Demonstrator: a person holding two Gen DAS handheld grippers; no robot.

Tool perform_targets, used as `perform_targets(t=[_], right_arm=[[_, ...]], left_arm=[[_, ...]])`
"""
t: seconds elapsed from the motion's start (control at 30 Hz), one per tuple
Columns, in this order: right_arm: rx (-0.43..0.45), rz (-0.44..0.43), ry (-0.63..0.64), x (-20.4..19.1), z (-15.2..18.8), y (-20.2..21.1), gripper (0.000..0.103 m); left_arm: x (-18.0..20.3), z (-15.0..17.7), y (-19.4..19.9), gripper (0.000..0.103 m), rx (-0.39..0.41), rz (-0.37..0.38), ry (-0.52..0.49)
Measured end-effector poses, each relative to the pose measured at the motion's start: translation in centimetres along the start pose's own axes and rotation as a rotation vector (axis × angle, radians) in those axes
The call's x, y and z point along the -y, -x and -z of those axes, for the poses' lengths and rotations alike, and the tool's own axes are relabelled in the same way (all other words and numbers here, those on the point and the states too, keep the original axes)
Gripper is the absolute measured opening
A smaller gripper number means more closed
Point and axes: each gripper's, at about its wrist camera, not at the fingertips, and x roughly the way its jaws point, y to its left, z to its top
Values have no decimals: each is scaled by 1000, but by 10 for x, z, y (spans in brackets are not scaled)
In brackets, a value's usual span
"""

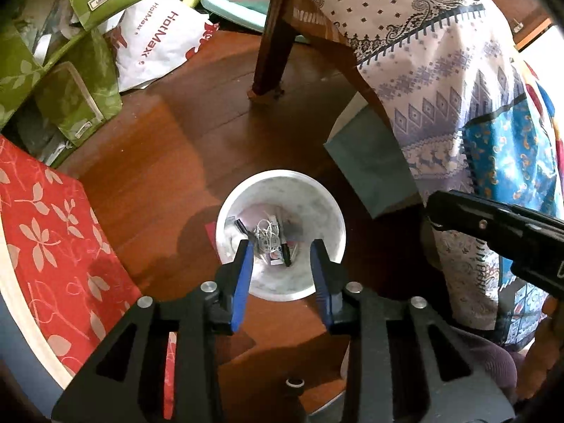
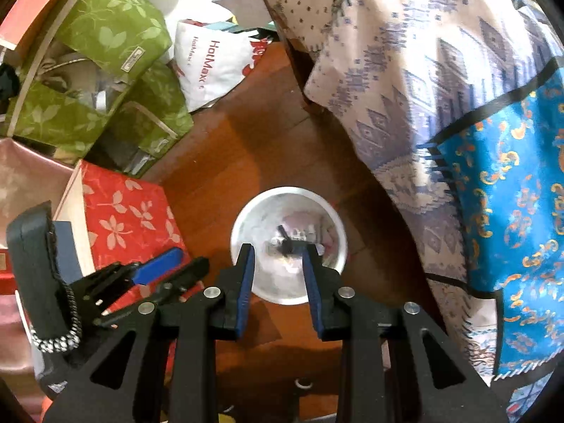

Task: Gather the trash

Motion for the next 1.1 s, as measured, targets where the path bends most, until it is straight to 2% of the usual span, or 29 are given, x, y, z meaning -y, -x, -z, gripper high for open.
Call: perform_targets(t=[0.17,0.4,0.63,0.77,0.83,0.93,1.03,1.1], right_arm=[[34,23,17,0,14,24,25],[155,46,57,-14,40,85,25],[340,81,100,-39,88,170,26],[459,120,114,-52,126,218,26],[519,143,109,-56,145,241,31],[632,189,59,-62,180,279,32],[743,191,-8,-65,219,313,32],[819,230,-44,-72,246,333,32]], left_arm=[[7,2,24,33,33,11,-20],[28,13,97,33,167,26,-81],[48,43,187,33,319,77,-123],[68,68,245,33,434,91,-191],[80,85,277,33,501,106,-242],[96,107,315,36,577,138,-295],[104,132,353,41,642,213,-325],[107,148,375,41,686,242,-344]])
